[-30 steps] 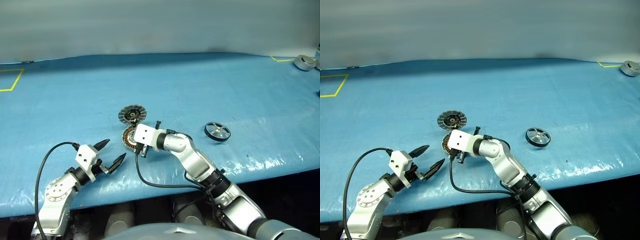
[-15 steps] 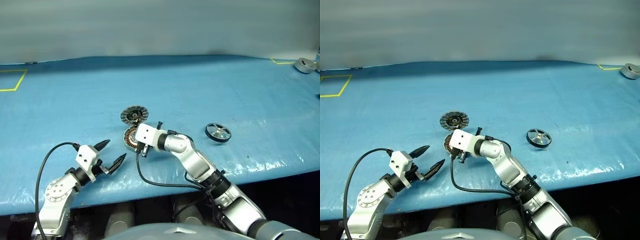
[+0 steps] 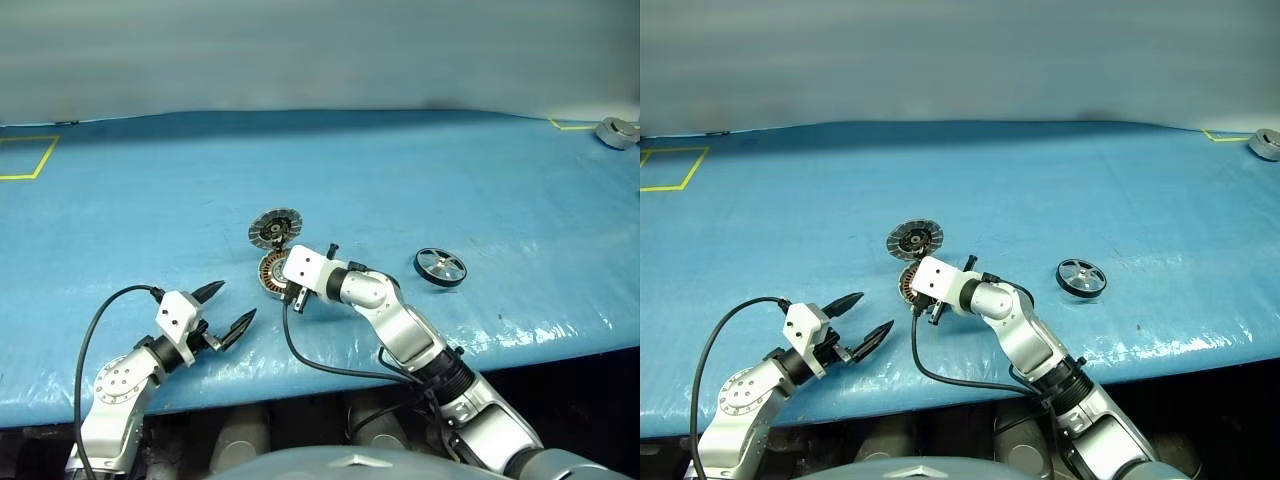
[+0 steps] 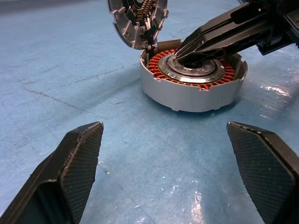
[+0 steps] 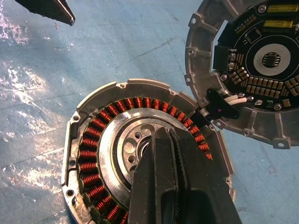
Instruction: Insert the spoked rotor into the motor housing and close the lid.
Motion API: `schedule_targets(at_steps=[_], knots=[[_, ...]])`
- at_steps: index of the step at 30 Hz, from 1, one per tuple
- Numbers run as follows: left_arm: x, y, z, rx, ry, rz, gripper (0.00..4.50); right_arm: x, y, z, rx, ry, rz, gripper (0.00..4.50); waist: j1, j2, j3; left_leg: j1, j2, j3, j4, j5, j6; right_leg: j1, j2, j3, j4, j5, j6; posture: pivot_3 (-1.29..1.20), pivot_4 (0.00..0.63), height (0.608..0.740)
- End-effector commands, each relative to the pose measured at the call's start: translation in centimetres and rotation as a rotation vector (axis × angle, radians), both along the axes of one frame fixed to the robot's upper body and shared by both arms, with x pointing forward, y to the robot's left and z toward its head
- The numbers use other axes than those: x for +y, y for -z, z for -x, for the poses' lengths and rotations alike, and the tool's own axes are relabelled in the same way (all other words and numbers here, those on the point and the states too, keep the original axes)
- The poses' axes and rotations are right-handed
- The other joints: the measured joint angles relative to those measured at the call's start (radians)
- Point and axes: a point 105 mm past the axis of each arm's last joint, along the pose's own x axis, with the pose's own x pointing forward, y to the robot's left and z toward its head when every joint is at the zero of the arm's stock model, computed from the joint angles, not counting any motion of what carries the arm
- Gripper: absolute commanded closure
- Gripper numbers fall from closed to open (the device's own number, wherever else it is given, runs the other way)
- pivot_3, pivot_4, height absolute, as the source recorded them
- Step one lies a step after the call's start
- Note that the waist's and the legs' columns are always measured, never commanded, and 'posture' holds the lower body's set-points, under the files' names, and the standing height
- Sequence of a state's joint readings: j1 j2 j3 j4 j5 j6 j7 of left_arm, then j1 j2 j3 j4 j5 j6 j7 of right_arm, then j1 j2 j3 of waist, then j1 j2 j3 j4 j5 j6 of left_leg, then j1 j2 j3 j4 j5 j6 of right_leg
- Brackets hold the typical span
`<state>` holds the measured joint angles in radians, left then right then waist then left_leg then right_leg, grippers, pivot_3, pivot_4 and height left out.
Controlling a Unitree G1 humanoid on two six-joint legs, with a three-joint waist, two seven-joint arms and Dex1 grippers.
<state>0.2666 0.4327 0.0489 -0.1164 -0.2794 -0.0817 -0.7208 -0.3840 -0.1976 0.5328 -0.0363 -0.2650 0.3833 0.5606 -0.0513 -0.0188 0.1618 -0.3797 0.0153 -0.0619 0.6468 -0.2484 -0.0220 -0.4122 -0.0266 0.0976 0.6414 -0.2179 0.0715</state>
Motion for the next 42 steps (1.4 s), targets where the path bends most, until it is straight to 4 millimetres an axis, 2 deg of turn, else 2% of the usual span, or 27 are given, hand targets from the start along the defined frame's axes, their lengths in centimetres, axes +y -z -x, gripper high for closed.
schedule_targets(at_steps=[1,7,18,28,35,42], knots=[[-0.1,-0.5,0.0,-0.032,0.003,-0.001,0.00,-1.3,0.0,-0.4,0.033,0.053,-0.013,4.45,0.000,0.000,0.000,-0.001,0.000,0.000,0.000,0.000,0.000,0.000,0.000,0.000,0.000,0.000,0.000,0.00,0.150,0.740],[0.0,-0.5,0.1,-0.030,0.000,-0.001,0.00,-0.8,-1.7,-0.1,0.055,0.046,-0.106,4.45,-0.003,0.000,0.001,-0.005,0.000,0.000,-0.001,0.000,0.000,-0.002,0.000,0.000,0.000,0.000,0.000,0.00,0.150,0.740],[0.0,-0.4,0.1,-0.033,-0.008,0.002,0.00,-0.8,-0.8,0.0,0.060,0.037,-0.058,4.45,-0.012,0.000,0.003,-0.005,0.000,0.000,-0.002,0.000,0.000,-0.003,0.000,0.000,0.000,0.000,0.000,0.00,0.150,0.740],[0.1,-0.4,0.1,-0.030,-0.006,0.000,0.00,-0.5,-3.9,-0.1,-0.026,0.029,-0.139,4.45,-0.014,-0.001,0.004,-0.007,0.000,0.000,-0.002,0.000,0.000,-0.005,0.001,0.000,0.000,0.000,0.000,0.00,0.150,0.740],[0.0,-0.4,0.0,-0.032,0.000,0.000,0.00,-0.2,-3.6,0.5,-0.010,0.003,-0.122,4.45,-0.014,-0.001,0.004,-0.016,0.001,0.000,0.000,0.000,0.000,-0.013,0.001,-0.001,0.001,0.001,0.001,0.00,0.150,0.740],[0.0,-0.4,0.0,-0.033,-0.004,0.001,0.00,0.0,-2.8,0.9,0.017,-0.016,-0.095,4.45,-0.014,-0.001,0.004,-0.016,0.001,0.000,-0.001,0.000,0.000,-0.013,0.001,-0.001,0.001,0.001,0.000,0.00,0.150,0.740]])
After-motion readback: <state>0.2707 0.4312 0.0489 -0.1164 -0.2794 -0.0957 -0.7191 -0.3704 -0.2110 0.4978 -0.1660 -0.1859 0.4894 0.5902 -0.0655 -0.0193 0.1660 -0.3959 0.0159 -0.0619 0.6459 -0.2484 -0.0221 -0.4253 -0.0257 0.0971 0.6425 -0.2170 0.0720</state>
